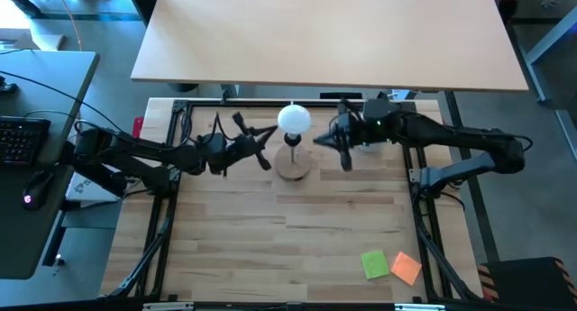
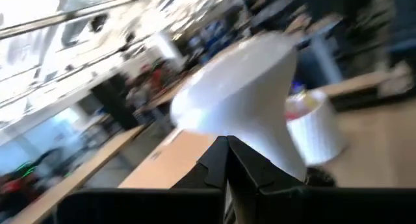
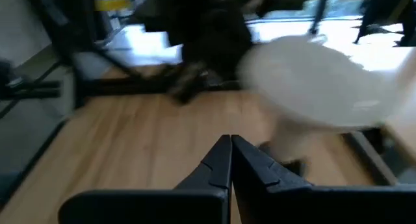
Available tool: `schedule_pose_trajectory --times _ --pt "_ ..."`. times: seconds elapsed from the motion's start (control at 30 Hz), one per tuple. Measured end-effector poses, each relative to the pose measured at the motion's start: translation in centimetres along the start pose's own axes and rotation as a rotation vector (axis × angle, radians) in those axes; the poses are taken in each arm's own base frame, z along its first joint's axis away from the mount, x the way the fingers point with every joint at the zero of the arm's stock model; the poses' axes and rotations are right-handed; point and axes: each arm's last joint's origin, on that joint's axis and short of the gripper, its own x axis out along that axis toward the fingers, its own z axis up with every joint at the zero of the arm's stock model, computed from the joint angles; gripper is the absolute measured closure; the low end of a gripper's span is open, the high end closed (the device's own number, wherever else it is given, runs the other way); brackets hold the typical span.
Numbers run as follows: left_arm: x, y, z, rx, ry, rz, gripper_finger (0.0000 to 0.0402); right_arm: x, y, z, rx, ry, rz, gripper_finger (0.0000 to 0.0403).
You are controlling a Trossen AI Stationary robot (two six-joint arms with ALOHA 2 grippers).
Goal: Screw lightbulb
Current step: Insert the lightbulb into the lamp
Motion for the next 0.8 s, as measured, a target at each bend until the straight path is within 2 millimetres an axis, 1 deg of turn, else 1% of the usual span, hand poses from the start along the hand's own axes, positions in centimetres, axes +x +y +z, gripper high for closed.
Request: schedule_pose_trajectory --times 0.13,0.23,0.37,0.43,0.53,0.67,0.8 --pt "-0.2 0.6 -0.1 0.028 0.061 0.076 0.0402 -1.1 1.4 0.7 -0.063 -0.041 0.026 0.0402" --pt "-0.4 0.3 0.1 0.031 0.051 0.061 0.0402 -1.1 1.5 0.7 -0.067 -0.032 -0.047 0.0402" --pt "-0.9 0.0 0.9 0.025 -0.03 -0.018 0.0402 -0.9 0.0 0.5 -0.053 -0.014 -0.212 0.0402" --pt "-1.0 -0.2 1.1 0.014 -0.073 -0.061 0.0402 -0.3 -1.1 0.1 -0.041 0.011 -0.245 0.0402" --pt "-1.0 0.1 1.6 -0.014 -0.128 -0.049 0.0402 0.5 -2.7 -0.3 -0.024 0.008 -0.293 0.0402" --pt "-0.8 0.6 1.7 -0.026 -0.166 -0.046 0.0402 1.4 -4.1 -0.4 -0.017 -0.023 -0.288 0.0402" --pt "-0.2 1.1 1.0 -0.053 -0.136 -0.053 0.0401 1.5 -4.0 -0.1 -0.021 -0.056 -0.221 0.0402"
